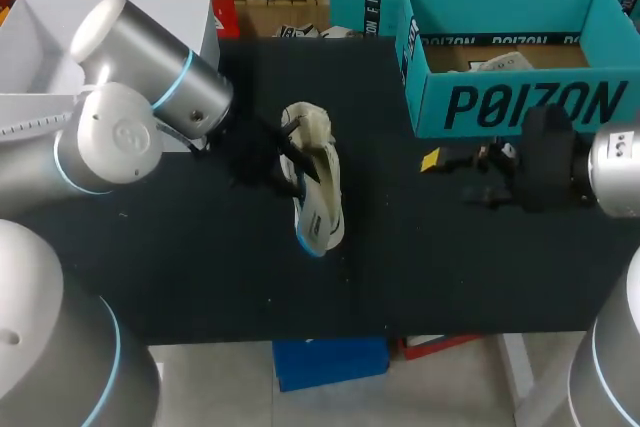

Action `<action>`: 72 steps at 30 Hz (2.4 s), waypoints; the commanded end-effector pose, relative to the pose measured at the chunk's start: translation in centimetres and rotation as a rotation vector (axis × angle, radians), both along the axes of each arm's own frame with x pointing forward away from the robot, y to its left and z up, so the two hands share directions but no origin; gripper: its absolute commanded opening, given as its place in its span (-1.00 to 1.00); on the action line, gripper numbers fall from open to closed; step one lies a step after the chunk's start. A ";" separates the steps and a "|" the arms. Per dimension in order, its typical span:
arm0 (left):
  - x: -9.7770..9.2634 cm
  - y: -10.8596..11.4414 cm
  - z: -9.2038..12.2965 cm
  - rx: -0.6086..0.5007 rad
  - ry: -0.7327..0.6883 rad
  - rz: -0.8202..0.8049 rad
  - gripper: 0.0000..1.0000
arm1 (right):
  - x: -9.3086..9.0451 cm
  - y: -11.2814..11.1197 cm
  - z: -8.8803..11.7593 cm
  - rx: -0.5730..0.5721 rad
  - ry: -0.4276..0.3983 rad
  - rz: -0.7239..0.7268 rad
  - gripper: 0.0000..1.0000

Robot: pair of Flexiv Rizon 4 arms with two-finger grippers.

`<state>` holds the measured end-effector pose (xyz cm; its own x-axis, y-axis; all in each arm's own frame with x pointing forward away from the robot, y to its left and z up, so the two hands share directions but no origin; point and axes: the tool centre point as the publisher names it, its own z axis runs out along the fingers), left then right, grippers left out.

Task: Take the shoe out of the shoebox, open the shoe tongue, remove and reinsert the insole, then place the shoe into the shoebox

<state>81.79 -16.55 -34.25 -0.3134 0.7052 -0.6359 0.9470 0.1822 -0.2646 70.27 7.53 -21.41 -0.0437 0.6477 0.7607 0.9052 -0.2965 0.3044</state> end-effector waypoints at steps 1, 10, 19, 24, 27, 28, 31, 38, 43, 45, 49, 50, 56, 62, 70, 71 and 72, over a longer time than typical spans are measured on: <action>-0.9 0.4 0.1 0.005 0.009 -0.016 -0.30 | 0.0 0.1 0.0 0.000 0.001 0.000 1.00; -1.8 0.6 -0.6 0.034 0.035 -0.041 -0.36 | 0.0 0.1 0.0 0.000 0.001 0.000 1.00; -2.1 0.1 -1.2 0.058 0.045 -0.067 -1.00 | 0.0 0.1 0.0 0.000 0.001 0.000 1.00; -2.1 0.0 -1.3 0.070 0.052 -0.078 -1.00 | 0.0 0.1 0.0 0.000 0.001 0.000 1.00; -2.1 0.0 -1.3 0.076 0.041 -0.081 -1.00 | 0.0 0.1 0.0 0.000 0.001 0.000 1.00; -2.0 0.0 -1.2 0.079 0.037 -0.082 -1.00 | 0.0 0.1 0.0 0.000 0.001 0.000 1.00; -1.8 0.1 -1.1 0.084 0.017 -0.079 -1.00 | 0.0 0.1 0.0 0.000 0.001 0.000 1.00; -1.7 0.3 -0.5 0.095 -0.022 -0.079 -1.00 | 0.0 0.1 0.0 0.000 0.001 0.000 1.00; -1.4 0.5 -1.0 0.099 -0.022 -0.070 -1.00 | 0.0 0.1 0.0 0.000 0.001 0.000 1.00; -1.2 0.5 -1.3 0.109 -0.028 -0.063 -1.00 | 0.0 0.1 0.0 0.000 0.001 0.000 1.00; -0.7 0.6 -1.7 0.113 -0.047 -0.051 -1.00 | 0.0 0.1 0.0 0.000 0.001 0.000 1.00; -0.6 0.6 -1.8 0.114 -0.049 -0.050 -1.00 | 0.0 0.1 0.0 0.000 0.001 0.000 1.00; 0.4 0.7 -2.2 0.110 -0.059 -0.025 -1.00 | 0.0 0.1 0.0 0.000 0.001 0.000 1.00; 1.0 0.6 -2.4 0.115 -0.081 -0.008 -1.00 | 0.0 0.1 0.0 0.000 0.001 0.000 1.00; 1.8 0.7 -2.3 0.127 -0.116 0.022 -1.00 | 0.0 0.1 0.0 0.000 0.001 0.000 1.00; 1.8 0.7 -2.3 0.127 -0.117 0.023 -1.00 | 0.0 0.1 0.0 0.000 0.001 0.000 1.00; 1.8 0.7 -2.3 0.128 -0.117 0.025 -1.00 | 0.0 0.1 0.0 0.000 0.001 0.000 1.00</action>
<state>83.71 -15.74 -36.41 -0.2595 0.7765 -0.5743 0.9654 0.2247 -0.1323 70.27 7.52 -21.41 -0.0439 0.6475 0.7608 0.9052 -0.2964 0.3045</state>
